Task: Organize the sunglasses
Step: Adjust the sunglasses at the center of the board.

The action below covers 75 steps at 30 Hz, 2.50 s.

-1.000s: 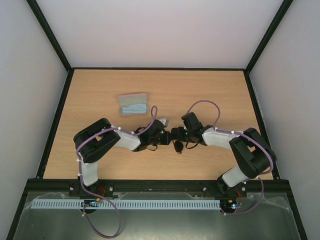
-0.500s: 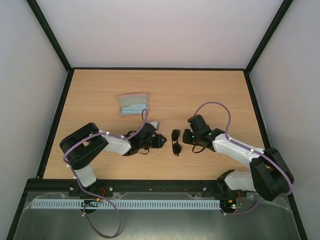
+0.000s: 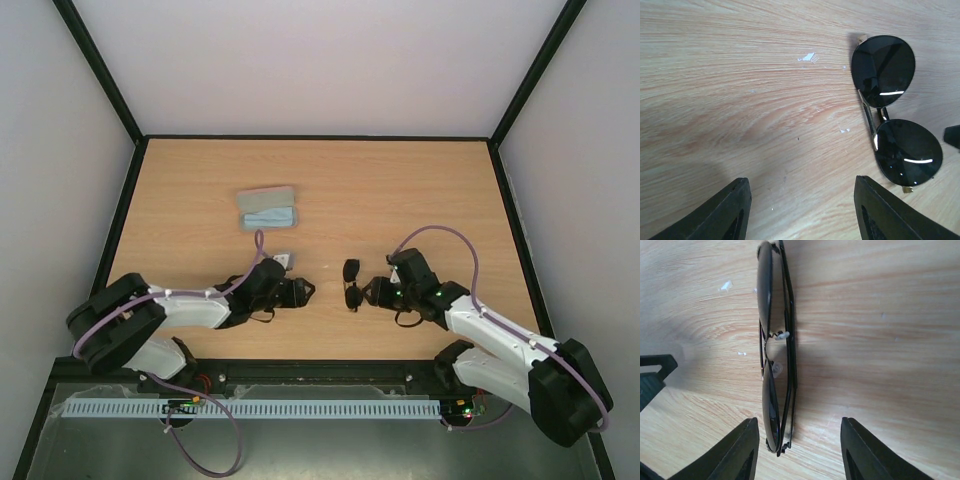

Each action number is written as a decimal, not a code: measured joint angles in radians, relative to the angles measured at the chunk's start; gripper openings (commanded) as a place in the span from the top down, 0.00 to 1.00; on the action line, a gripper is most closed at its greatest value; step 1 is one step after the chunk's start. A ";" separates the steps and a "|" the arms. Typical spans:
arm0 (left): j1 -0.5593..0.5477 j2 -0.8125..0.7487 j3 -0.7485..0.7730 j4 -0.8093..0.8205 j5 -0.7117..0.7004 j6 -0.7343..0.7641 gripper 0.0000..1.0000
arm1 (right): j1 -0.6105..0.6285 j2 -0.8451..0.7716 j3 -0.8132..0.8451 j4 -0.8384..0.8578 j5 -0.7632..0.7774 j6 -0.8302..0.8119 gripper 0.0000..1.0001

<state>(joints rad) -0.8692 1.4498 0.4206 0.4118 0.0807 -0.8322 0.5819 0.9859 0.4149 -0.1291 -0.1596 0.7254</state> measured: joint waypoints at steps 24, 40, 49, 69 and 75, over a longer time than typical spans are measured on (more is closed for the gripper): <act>0.000 -0.129 -0.037 -0.085 -0.031 -0.003 0.40 | 0.104 0.185 0.049 0.117 -0.024 0.023 0.94; 0.006 -0.174 -0.069 -0.090 -0.031 -0.002 0.40 | 0.277 0.332 0.272 -0.061 0.277 0.006 0.99; 0.026 -0.276 -0.103 -0.115 -0.033 0.002 0.40 | 0.434 0.567 0.553 -0.323 0.551 0.025 0.97; 0.079 -0.529 -0.173 -0.279 -0.056 0.013 0.37 | 0.560 0.774 0.766 -0.465 0.578 0.041 0.58; 0.100 -0.552 -0.173 -0.311 -0.061 0.017 0.36 | 0.462 0.491 0.734 -0.404 0.487 -0.033 0.61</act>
<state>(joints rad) -0.7696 0.8974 0.2474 0.1009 0.0200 -0.8150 1.0443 1.4769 1.1492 -0.5327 0.3275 0.6922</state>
